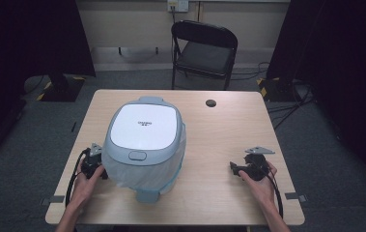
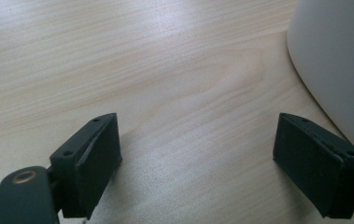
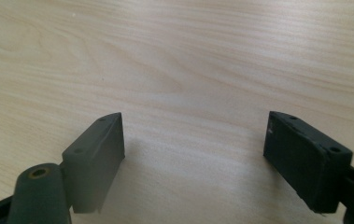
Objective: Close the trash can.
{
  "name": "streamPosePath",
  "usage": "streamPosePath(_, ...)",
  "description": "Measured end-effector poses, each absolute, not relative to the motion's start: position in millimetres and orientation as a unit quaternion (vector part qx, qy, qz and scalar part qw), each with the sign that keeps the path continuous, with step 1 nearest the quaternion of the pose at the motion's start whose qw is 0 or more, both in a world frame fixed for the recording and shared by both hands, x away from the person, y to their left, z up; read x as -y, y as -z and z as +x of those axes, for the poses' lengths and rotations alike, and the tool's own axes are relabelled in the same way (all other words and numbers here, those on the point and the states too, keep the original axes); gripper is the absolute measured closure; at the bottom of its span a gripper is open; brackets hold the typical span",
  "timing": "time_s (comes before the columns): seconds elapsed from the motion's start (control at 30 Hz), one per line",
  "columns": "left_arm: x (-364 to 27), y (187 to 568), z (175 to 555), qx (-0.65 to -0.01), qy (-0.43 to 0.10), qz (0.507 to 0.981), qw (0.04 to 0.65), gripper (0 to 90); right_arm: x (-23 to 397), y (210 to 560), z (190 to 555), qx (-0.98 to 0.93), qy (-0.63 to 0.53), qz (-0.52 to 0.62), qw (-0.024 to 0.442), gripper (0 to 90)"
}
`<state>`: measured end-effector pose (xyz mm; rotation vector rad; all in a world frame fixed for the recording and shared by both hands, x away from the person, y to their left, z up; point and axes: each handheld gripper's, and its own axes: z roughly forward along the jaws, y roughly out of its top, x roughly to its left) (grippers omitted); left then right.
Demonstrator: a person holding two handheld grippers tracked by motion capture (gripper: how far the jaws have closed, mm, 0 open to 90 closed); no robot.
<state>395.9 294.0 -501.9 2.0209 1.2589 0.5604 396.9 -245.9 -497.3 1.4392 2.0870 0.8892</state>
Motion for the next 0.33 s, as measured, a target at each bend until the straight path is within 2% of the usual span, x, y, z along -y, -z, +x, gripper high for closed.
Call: streamPosePath(0.33,-294.6,501.8,396.6,-0.481,-0.214,0.779,0.341,14.1,245.2,499.9,395.9,-0.751,-0.328,0.522,0.236,17.6)
